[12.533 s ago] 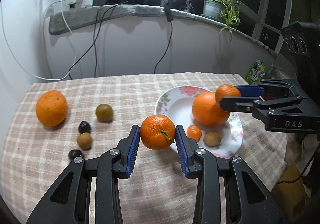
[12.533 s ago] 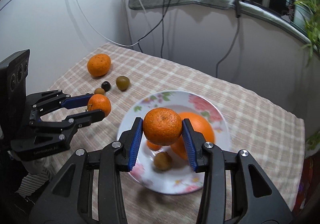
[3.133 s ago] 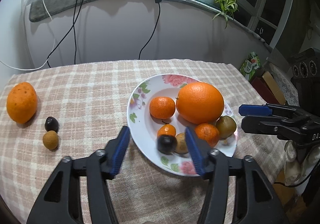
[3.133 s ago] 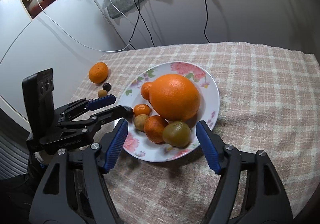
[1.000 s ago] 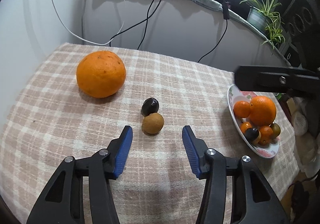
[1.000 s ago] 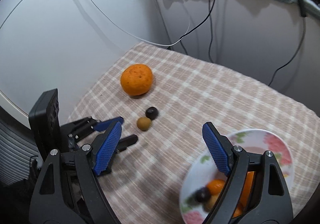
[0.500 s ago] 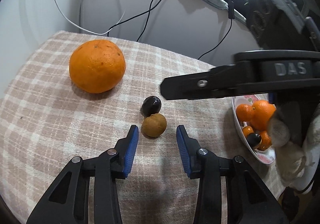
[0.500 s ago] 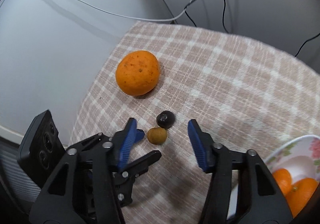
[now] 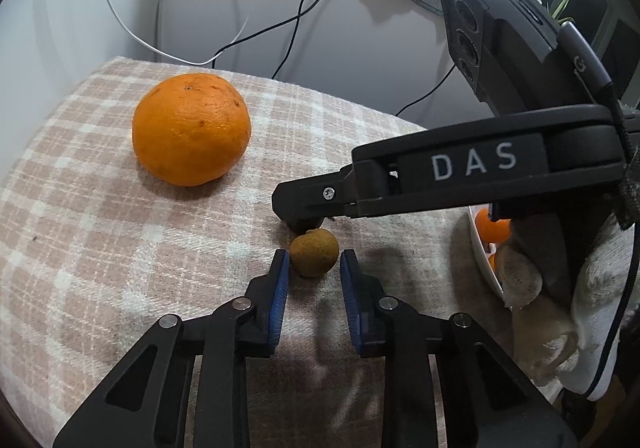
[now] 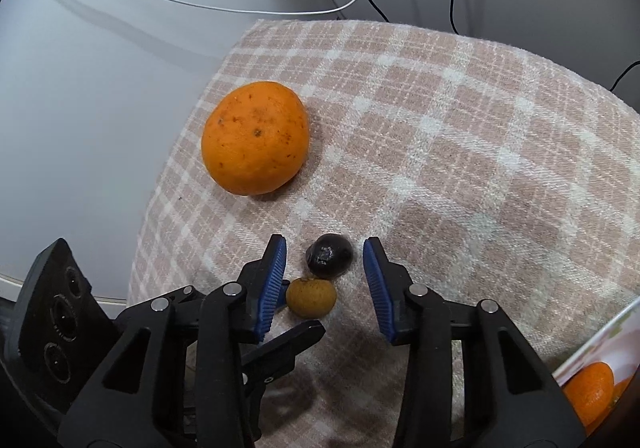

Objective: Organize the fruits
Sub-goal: 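Grasp the small brown fruit with the left gripper while the right gripper grasps the dark plum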

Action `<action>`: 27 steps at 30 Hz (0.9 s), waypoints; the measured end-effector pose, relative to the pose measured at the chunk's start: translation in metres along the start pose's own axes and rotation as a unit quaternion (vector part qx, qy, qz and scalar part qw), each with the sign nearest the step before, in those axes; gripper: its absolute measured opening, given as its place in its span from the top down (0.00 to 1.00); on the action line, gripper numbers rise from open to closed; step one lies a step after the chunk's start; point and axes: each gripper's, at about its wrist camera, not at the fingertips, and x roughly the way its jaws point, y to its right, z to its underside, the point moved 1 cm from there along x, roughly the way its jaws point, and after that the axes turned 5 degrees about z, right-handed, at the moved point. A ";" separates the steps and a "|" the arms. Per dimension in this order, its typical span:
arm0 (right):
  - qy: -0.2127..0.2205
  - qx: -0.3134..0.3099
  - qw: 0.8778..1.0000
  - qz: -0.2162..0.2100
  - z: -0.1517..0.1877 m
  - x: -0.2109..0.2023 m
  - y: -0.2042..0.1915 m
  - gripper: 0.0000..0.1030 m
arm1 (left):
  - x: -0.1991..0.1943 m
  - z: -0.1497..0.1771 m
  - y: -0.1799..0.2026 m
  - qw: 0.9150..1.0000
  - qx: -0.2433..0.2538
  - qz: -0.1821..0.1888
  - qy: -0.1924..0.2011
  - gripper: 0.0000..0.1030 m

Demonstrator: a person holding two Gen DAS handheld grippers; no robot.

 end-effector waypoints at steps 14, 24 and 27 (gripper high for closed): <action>0.007 0.003 1.000 0.002 0.002 0.003 0.000 0.74 | -0.006 0.005 0.002 1.000 0.007 0.001 0.007 0.79; 0.038 0.004 0.999 -0.001 0.007 -0.030 0.004 0.74 | -0.023 0.008 0.012 1.000 0.015 0.004 0.020 0.81; 0.050 0.001 0.999 0.000 0.011 -0.043 0.006 0.74 | -0.029 0.010 0.018 0.999 0.019 0.006 0.024 0.91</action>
